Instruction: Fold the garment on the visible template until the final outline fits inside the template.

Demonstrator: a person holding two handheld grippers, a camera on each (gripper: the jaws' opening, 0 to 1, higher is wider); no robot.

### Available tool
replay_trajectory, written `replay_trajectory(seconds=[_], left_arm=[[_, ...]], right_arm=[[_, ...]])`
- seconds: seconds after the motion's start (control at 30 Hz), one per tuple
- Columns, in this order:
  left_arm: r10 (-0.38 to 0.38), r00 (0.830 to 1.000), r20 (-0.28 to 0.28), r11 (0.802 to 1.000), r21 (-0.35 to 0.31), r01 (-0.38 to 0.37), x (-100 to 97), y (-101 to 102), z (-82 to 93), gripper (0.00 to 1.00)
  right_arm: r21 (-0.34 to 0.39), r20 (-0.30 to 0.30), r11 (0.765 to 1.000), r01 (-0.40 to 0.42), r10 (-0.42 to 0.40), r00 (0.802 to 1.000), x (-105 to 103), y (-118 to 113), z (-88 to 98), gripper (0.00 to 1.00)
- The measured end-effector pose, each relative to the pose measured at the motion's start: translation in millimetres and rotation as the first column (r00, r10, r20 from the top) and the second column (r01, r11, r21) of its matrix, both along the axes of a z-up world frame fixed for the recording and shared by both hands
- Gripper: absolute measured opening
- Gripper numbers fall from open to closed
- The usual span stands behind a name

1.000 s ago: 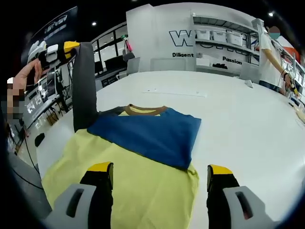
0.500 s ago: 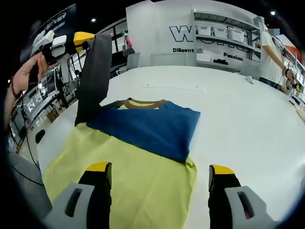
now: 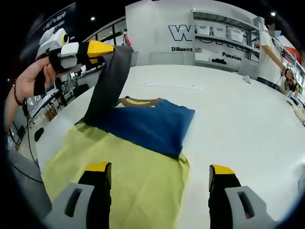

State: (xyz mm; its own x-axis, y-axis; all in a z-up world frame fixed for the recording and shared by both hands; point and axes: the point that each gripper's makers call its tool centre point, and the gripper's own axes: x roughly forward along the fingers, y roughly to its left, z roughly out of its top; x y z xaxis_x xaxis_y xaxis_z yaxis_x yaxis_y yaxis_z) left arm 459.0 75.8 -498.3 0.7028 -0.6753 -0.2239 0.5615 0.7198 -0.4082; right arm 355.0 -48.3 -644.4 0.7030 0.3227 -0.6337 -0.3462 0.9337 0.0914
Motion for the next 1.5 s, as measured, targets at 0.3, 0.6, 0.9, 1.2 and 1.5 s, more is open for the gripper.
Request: replay_trajectory(seconds=[0.3,0.6,0.9,1.2,1.5], left_arm=[[-0.056,0.997,-0.061,0.998,0.033,0.059,-7.8,-28.5,-35.9,0.01],[-0.091,0.989,-0.12,0.993,0.059,0.099,-12.2,-52.9,-79.0,0.01],[-0.108,0.979,-0.175,0.992,0.053,0.118,-15.2,-71.9,-103.7,0.0],[-0.12,0.967,-0.223,0.985,0.095,0.144,-20.2,-87.6,-137.7,0.0],[-0.097,0.957,-0.274,0.986,0.104,0.129,-23.3,-97.5,-160.7,0.0]], right_arm=[[-0.016,-0.008,1.0,0.006,-0.006,1.0,-4.2,-7.2,0.7,0.84],[-0.053,-0.004,0.998,0.03,-0.031,1.0,-7.9,-26.1,6.1,0.85],[-0.066,-0.007,0.997,0.034,-0.034,0.999,-11.5,-32.9,7.8,0.85],[-0.09,-0.015,0.995,0.038,-0.04,0.999,-16.7,-44.0,6.3,0.85],[-0.093,-0.025,0.995,0.039,-0.041,0.999,-21.6,-47.6,3.2,0.85]])
